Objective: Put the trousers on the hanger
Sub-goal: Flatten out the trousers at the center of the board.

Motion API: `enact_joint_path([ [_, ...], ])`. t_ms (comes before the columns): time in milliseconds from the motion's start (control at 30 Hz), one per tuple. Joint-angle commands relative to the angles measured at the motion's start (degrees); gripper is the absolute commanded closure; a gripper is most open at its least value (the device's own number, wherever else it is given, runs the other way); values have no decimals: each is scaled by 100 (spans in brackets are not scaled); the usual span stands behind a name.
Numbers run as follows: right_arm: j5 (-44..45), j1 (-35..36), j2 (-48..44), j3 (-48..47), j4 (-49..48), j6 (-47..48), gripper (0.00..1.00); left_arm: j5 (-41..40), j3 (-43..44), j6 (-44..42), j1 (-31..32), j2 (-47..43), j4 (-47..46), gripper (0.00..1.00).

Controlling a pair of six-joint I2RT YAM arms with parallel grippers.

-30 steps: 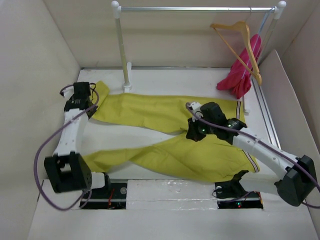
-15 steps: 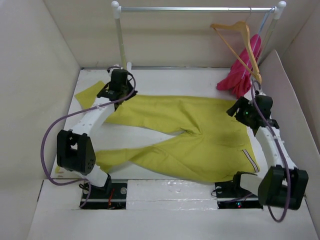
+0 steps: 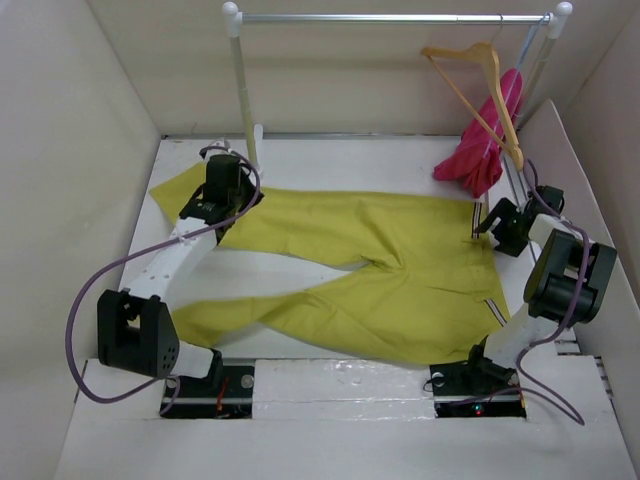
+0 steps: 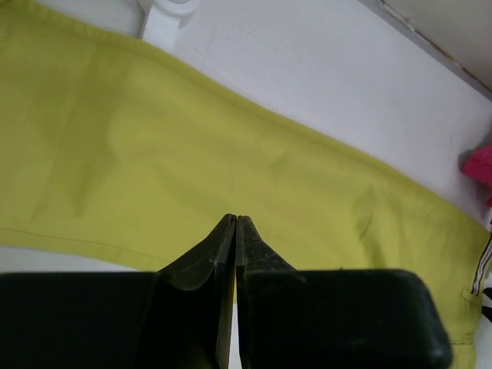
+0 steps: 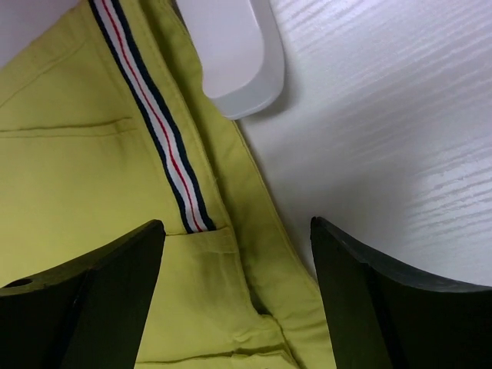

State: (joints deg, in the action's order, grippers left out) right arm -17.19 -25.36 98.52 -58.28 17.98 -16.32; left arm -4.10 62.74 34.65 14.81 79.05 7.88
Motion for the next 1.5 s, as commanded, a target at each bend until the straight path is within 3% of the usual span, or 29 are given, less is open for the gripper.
enact_joint_path([
  [0,-249,49,88,-271,56,199,18,-2,-218,-152,-57,-161,-165,100],
  [133,-609,49,326,-132,-65,164,27,-442,-96,-152,-57,-118,99,94],
  [167,-680,49,239,61,-284,59,44,-556,-43,-152,-57,-91,169,91],
  [233,-864,49,98,272,-505,-82,59,-986,150,-152,-57,-39,415,81],
  [267,-926,49,19,360,-680,-161,80,-1223,299,-135,-57,49,503,75],
  [367,-935,-4,-315,537,-778,-266,100,-1479,510,-82,-57,207,820,70],
  [633,-699,-460,-2090,565,-884,-653,100,-1603,634,-46,-110,234,917,68],
  [767,-100,-812,-1899,28,-120,-522,100,-1682,599,-73,-110,225,961,68],
  [867,329,-1066,-1591,-314,266,-399,100,-2059,617,-29,-110,278,1154,54],
  [933,751,-1067,-1187,-683,408,-451,100,-2393,590,15,-188,313,1268,36],
  [967,822,-1067,-1073,-780,382,-512,88,-2437,590,24,-258,392,1321,33],
  [1033,1015,-1067,-905,-1018,373,-565,74,-2359,643,76,-704,453,1506,31],
  [1067,1042,-1067,-905,-1088,364,-644,53,-2246,634,85,-942,489,1515,30],
  [1100,894,-1067,-913,-1132,347,-680,41,-1914,582,68,-1214,489,1419,30],
  [1167,761,-866,-1071,-1256,390,-715,26,-1491,511,120,-2020,611,1278,30],
  [1200,674,-586,-1176,-1238,391,-750,25,-1088,555,234,-2226,716,1243,30],
  [1333,437,241,-2405,-38,-162,-1066,32,-347,993,235,-2562,1507,1181,31],
  [1433,-98,767,-3504,1386,-593,-1269,72,-135,1547,191,-2623,2122,1163,31],
  [1467,-318,900,-3994,2042,-750,-1269,100,-65,1661,173,-2623,2393,1128,31],
])
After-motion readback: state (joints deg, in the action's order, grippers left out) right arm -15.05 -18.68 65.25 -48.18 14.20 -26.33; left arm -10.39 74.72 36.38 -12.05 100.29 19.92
